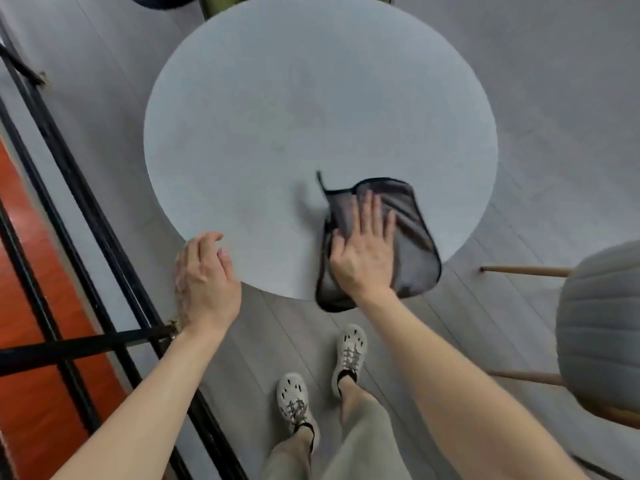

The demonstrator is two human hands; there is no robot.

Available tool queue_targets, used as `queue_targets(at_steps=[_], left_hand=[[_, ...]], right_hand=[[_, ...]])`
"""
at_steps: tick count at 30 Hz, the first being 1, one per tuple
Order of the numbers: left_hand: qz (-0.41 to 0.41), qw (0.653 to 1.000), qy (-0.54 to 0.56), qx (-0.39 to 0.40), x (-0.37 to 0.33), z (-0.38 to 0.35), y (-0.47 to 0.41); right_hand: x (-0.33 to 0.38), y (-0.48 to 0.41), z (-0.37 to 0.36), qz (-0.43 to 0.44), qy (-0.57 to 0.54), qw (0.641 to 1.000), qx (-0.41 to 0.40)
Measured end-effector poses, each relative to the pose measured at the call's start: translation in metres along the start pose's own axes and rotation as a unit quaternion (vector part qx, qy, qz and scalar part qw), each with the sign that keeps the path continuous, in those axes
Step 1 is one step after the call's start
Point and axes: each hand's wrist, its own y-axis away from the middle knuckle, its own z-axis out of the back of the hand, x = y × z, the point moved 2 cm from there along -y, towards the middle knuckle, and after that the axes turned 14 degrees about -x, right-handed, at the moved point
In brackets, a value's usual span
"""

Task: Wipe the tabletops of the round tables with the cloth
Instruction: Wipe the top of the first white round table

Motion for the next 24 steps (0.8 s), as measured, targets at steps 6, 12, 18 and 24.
queue_targets(at_steps=[6, 12, 18, 24], left_hand=[[0.008, 0.999, -0.026, -0.031, -0.008, 0.027, -0.004], [0.006, 0.999, -0.034, -0.007, -0.061, -0.001, -0.005], [0.065, 0.994, -0.043, -0.074, -0.100, -0.025, -0.023], [0.187, 0.966, -0.089, -0.153, -0.073, -0.018, -0.013]], right_hand=[[0.072, 0.059, -0.004, 0.245, -0.114, 0.961, 0.054], [-0.089, -0.029, 0.011, 0.198, -0.044, 0.977, 0.060], [-0.139, -0.235, -0.016, 0.068, 0.009, 0.994, 0.080], [0.064, -0.312, -0.079, 0.236, -0.027, 0.967, 0.095]])
